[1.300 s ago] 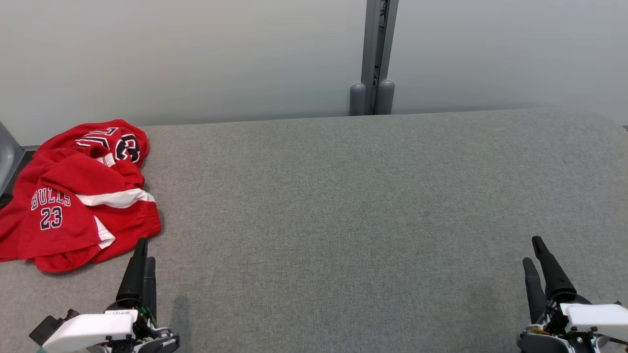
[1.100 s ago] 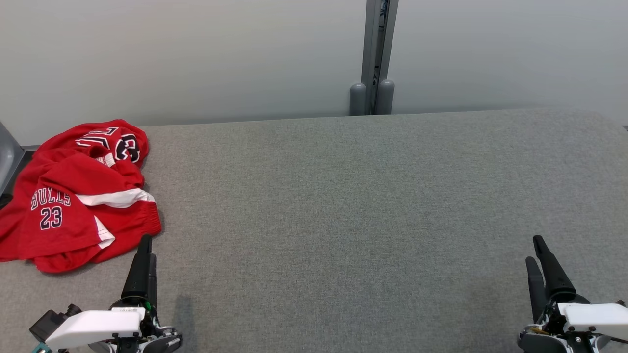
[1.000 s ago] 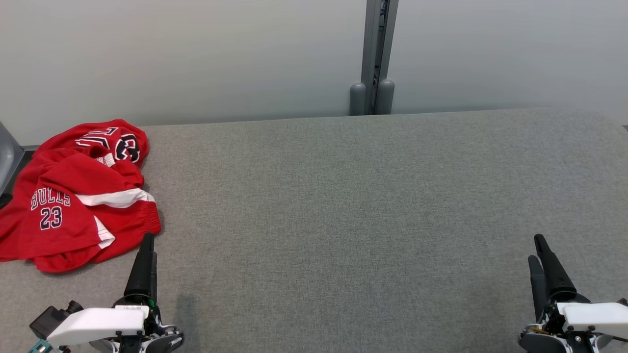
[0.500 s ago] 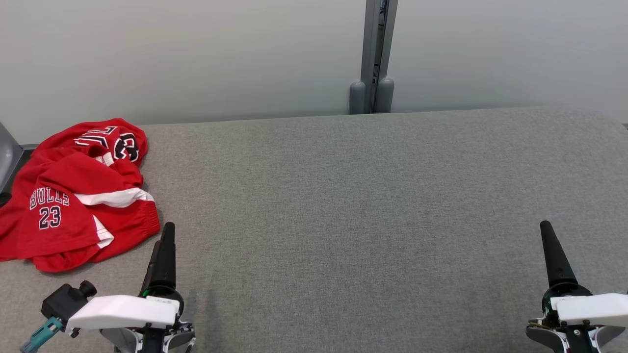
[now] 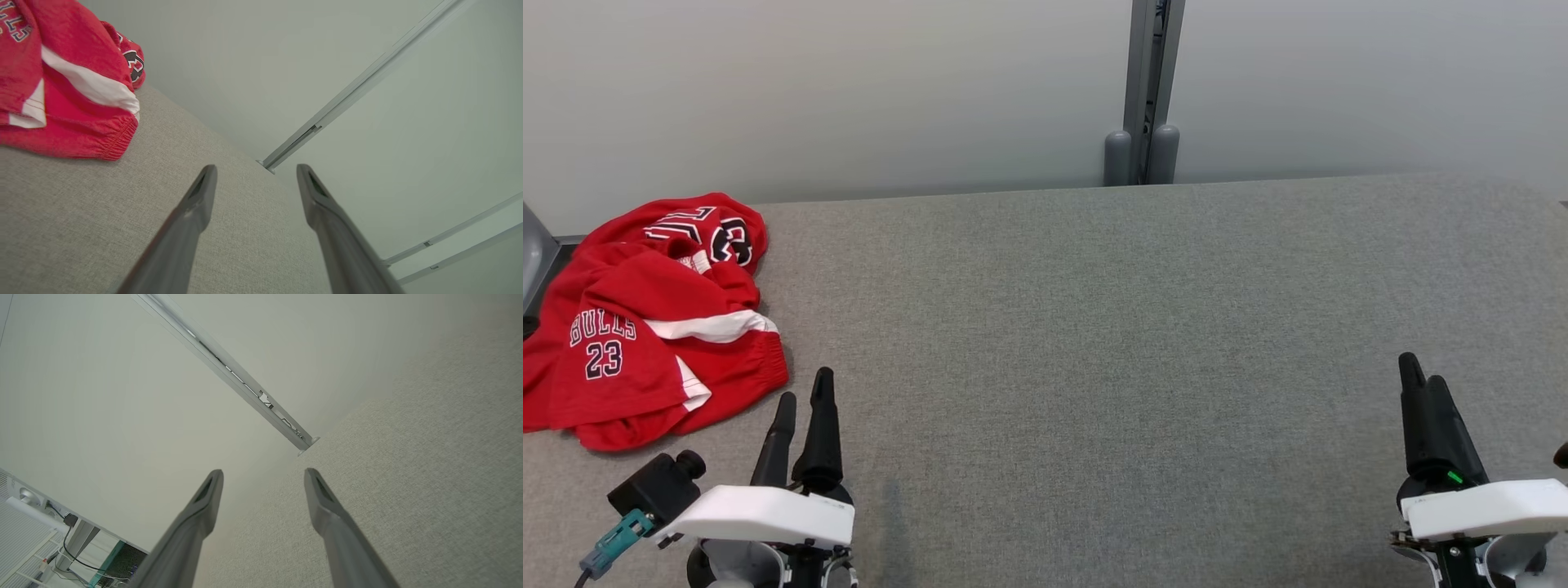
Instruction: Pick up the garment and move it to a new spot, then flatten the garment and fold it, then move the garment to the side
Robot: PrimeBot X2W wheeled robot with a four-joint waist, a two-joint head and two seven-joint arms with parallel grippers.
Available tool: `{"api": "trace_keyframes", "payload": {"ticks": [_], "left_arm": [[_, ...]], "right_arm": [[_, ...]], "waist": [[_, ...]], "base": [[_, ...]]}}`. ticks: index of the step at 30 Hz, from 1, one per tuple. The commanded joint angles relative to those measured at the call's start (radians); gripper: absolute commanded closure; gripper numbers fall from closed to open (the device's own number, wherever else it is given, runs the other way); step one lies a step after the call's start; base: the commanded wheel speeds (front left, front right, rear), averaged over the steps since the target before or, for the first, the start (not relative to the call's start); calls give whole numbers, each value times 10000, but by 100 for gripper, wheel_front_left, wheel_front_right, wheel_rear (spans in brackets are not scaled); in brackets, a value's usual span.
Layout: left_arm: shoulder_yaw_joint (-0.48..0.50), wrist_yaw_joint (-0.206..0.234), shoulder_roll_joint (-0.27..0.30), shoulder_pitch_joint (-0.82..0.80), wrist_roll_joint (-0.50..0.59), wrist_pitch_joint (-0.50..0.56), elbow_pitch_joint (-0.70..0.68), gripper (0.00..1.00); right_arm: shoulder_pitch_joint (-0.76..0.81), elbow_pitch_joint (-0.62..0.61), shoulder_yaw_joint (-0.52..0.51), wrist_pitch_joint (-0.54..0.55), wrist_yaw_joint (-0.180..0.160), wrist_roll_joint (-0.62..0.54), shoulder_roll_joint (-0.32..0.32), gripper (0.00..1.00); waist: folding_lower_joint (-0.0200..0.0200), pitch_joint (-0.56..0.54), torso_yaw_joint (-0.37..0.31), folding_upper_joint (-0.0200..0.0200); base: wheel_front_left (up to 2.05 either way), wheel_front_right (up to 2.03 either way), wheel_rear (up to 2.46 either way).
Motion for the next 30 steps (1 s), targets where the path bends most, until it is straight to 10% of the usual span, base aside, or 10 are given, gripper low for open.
{"api": "trace_keyframes", "payload": {"ticks": [1,30], "left_arm": [[-56,62,73,-219,564,-103,-141,0],[-523,607,101,-146,4230,-897,61,0]], "right_arm": [[1,-206,59,-143,14,-526,-104,0],[92,-141,539,-928,18,-4090,-144,0]], "waist": [[0,7,4,0],[0,110,14,0]], "base": [[0,0,0],[0,0,0]]}}
